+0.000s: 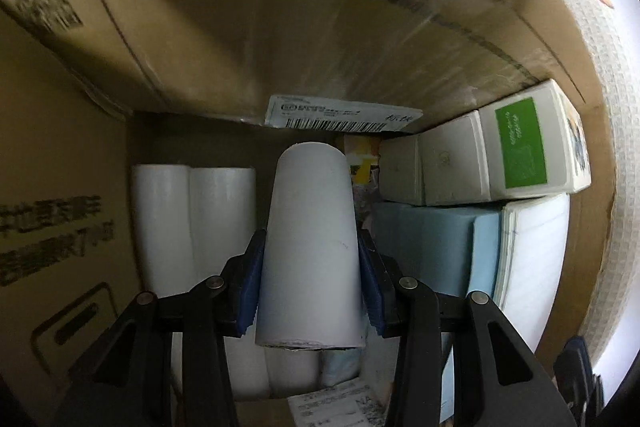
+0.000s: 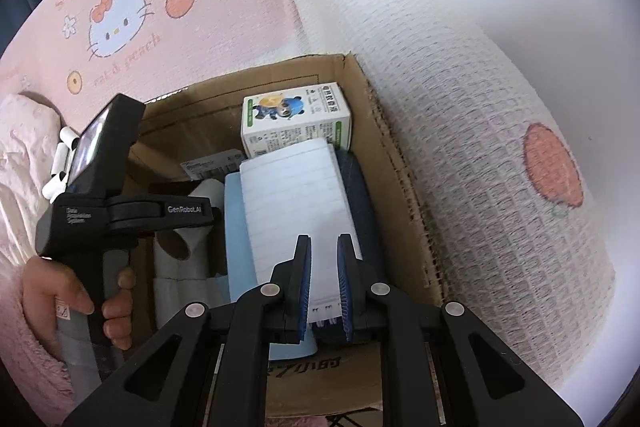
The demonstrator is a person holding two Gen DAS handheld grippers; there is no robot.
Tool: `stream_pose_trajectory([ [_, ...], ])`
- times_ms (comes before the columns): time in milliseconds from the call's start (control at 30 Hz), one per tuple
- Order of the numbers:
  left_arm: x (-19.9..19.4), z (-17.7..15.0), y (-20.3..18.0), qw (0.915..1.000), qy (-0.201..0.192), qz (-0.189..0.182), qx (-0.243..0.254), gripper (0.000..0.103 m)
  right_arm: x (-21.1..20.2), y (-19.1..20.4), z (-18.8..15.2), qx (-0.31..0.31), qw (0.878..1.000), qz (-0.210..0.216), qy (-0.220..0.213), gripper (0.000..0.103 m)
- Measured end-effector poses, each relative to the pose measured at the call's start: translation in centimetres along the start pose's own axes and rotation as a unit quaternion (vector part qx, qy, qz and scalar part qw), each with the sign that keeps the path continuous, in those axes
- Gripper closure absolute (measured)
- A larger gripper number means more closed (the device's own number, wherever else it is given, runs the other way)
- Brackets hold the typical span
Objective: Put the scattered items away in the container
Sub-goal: 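Lower the tube into the box and open the left gripper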
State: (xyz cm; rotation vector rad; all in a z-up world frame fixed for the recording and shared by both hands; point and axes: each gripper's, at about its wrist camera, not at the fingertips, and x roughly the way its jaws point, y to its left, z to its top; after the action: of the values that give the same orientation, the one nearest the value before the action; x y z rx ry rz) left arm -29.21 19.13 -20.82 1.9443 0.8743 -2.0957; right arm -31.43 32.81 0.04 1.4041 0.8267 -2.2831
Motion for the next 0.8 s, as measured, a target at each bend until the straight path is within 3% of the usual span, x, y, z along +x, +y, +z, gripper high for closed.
stream_pose_trajectory([
  [133,1.0,0.1,1.1,0.9992,0.008,0.025,-0.031,0.052,0.7,0.0,0.3,0.0,1.0,-0.001,0.002,0.092],
  [233,1.3,-0.1,0.9,0.9996,0.02,0.007,-0.017,0.041,0.5,0.0,0.5,-0.002,1.0,-0.001,0.006,0.092],
  [400,1.7,-1.0,0.4,0.9996,0.024,0.016,0.001,0.042,0.6,0.3,0.5,-0.004,1.0,0.003,0.012,0.092],
  [533,1.5,-1.4,0.5,0.9995,0.018,0.02,0.013,0.067,0.3,0.7,0.3,-0.005,1.0,0.005,0.018,0.092],
  [700,1.7,-2.2,-0.3,0.9977,0.042,0.019,0.05,0.085,-0.8,1.5,0.2,-0.004,1.0,0.006,0.024,0.092],
  [800,1.5,-2.8,0.0,0.9975,0.046,0.03,0.043,0.086,-1.5,2.2,0.4,-0.004,1.0,0.009,0.028,0.092],
])
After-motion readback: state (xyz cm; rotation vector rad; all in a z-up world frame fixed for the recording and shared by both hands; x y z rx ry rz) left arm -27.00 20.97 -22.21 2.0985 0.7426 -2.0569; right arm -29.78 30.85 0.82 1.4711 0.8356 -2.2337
